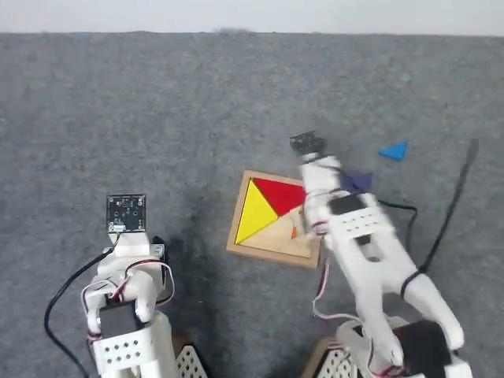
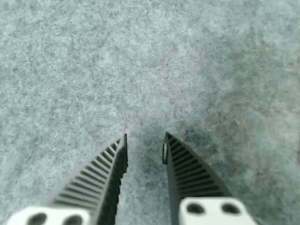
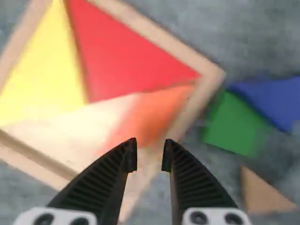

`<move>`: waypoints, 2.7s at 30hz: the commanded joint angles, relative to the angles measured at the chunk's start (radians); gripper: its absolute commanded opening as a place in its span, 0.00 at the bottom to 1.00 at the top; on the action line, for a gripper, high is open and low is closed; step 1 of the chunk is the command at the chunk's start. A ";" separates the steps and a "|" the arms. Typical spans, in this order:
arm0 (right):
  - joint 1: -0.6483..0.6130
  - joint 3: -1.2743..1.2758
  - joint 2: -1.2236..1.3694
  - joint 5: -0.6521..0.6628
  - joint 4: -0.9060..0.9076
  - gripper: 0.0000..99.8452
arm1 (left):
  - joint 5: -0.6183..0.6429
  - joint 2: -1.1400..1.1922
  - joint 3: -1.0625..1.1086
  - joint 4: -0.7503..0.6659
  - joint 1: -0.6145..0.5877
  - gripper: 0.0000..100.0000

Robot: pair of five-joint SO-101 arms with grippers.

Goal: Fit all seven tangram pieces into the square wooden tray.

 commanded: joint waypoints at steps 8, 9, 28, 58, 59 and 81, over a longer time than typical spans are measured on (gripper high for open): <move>0.628 -0.038 -0.223 0.382 0.180 0.10 | -0.011 0.002 -0.008 0.006 -0.003 0.12; 0.687 -0.038 -0.236 0.399 0.180 0.10 | -0.011 0.002 -0.008 0.006 -0.003 0.12; 0.496 -0.471 0.139 0.606 0.489 0.21 | -0.011 0.002 -0.008 0.006 -0.003 0.12; 0.449 -0.480 0.587 1.092 0.357 0.16 | -0.011 0.002 -0.008 0.006 -0.003 0.12; 0.450 -0.480 0.588 1.071 0.355 0.14 | -0.011 0.002 -0.008 0.006 -0.003 0.12; 0.361 -0.476 0.163 0.563 0.473 0.05 | -0.011 0.002 -0.008 0.006 -0.003 0.12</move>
